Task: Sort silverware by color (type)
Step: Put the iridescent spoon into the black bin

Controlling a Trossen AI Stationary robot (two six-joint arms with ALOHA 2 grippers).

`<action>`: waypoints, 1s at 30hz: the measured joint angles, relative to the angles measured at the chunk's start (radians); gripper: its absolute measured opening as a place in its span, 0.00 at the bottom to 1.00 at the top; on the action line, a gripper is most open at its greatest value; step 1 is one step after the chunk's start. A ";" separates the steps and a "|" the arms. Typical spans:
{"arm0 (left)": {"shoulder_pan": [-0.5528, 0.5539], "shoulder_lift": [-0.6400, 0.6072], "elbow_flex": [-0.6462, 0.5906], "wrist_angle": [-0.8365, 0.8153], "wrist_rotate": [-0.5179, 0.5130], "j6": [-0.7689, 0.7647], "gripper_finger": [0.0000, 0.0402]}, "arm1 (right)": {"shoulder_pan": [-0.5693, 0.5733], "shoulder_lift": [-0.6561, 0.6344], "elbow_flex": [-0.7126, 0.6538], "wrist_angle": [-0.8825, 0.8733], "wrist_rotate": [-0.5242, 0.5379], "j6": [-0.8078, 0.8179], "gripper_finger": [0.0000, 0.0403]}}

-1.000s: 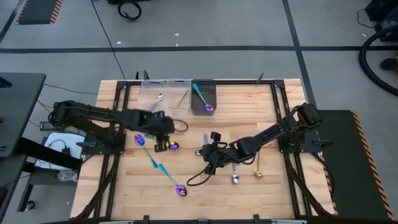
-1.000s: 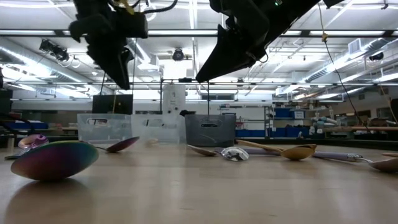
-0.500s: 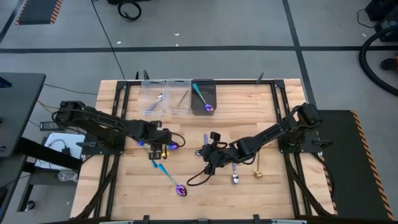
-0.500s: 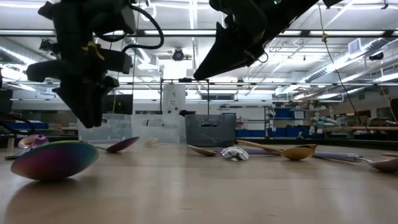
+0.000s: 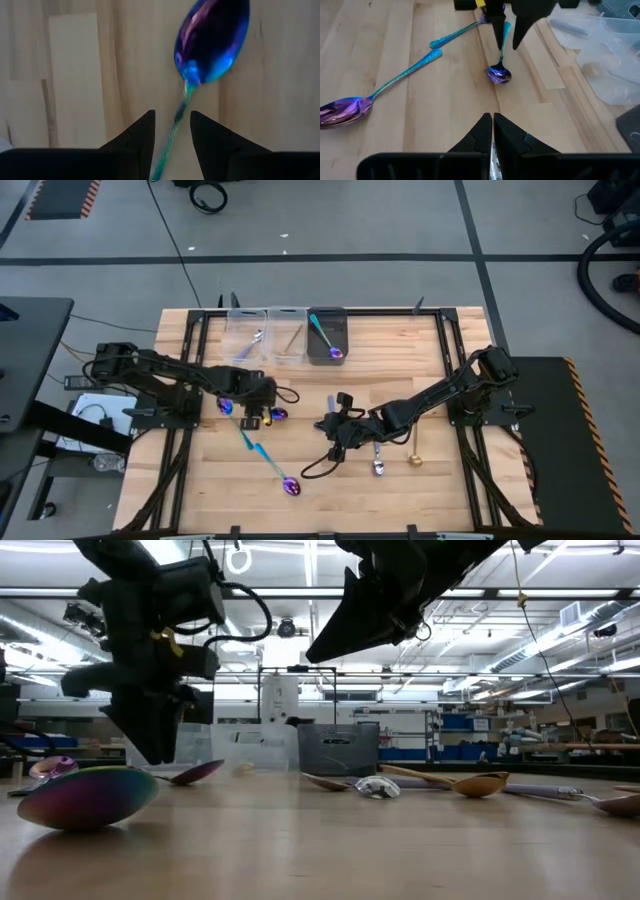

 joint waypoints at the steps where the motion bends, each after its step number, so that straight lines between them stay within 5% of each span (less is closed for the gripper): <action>1: 0.006 0.007 -0.006 0.022 0.001 0.020 0.33 | 0.000 0.000 0.000 0.000 0.000 -0.001 0.07; 12: 0.019 0.013 -0.079 0.048 0.043 0.115 0.30 | 0.000 0.000 0.000 -0.004 0.000 -0.003 0.07; 22: 0.005 0.013 -0.088 0.036 0.060 0.150 0.04 | 0.000 0.000 0.000 0.005 0.000 -0.004 0.07; 30: -0.092 0.006 -0.090 0.075 -0.091 0.284 0.04 | 0.000 0.000 0.000 0.002 0.000 -0.015 0.07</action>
